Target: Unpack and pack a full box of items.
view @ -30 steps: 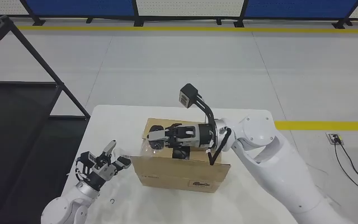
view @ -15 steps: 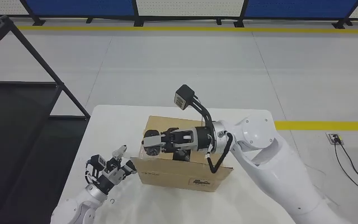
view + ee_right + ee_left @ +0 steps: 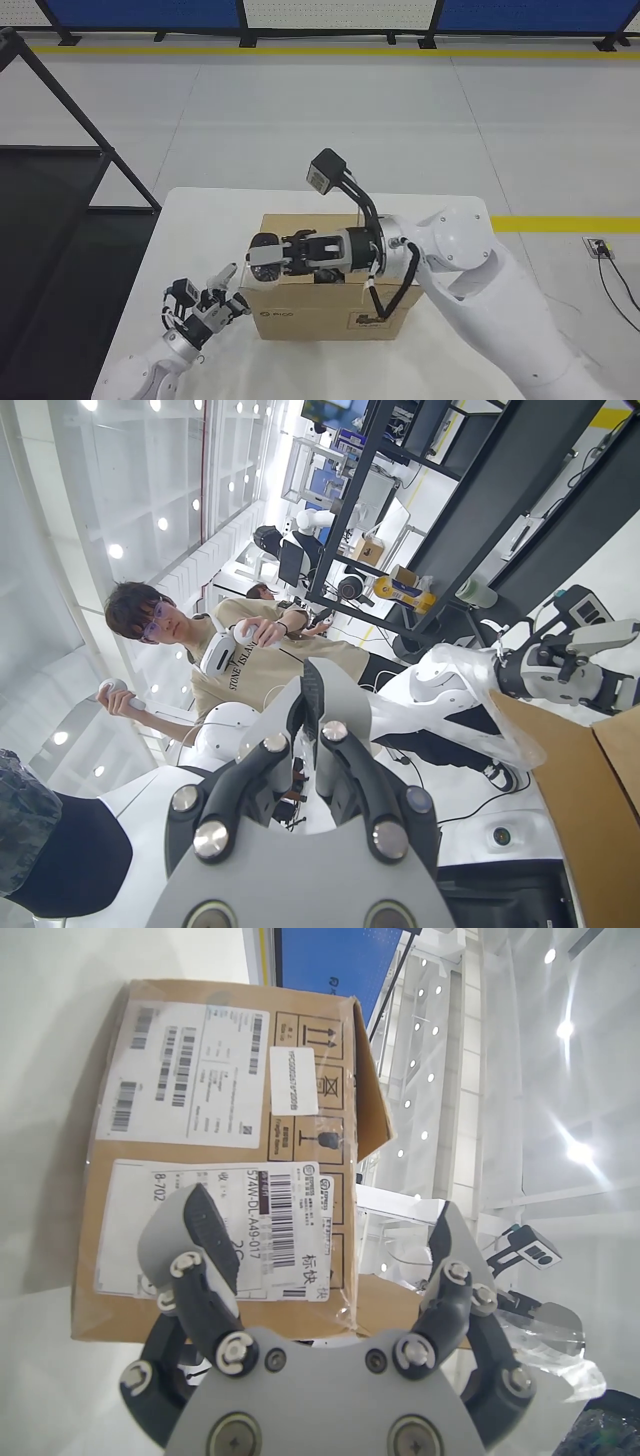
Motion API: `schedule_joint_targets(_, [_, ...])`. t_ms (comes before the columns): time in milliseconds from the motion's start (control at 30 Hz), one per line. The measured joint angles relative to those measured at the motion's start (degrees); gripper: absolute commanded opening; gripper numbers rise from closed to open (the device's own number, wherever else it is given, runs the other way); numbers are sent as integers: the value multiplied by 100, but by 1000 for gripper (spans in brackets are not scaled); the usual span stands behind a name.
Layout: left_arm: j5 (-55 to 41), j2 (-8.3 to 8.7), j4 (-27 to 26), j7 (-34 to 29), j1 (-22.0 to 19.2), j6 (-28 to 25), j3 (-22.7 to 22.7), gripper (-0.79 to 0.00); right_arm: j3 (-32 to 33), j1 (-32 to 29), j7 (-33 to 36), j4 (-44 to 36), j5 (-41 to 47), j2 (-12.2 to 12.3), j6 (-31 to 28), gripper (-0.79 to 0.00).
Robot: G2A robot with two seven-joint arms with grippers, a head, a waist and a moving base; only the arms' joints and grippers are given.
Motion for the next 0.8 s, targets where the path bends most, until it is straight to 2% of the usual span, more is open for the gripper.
schedule_joint_targets(800, [0,-7,83,-88,-22,-6,73,0,-10,143,-156,-135,173,-168,-285,-785])
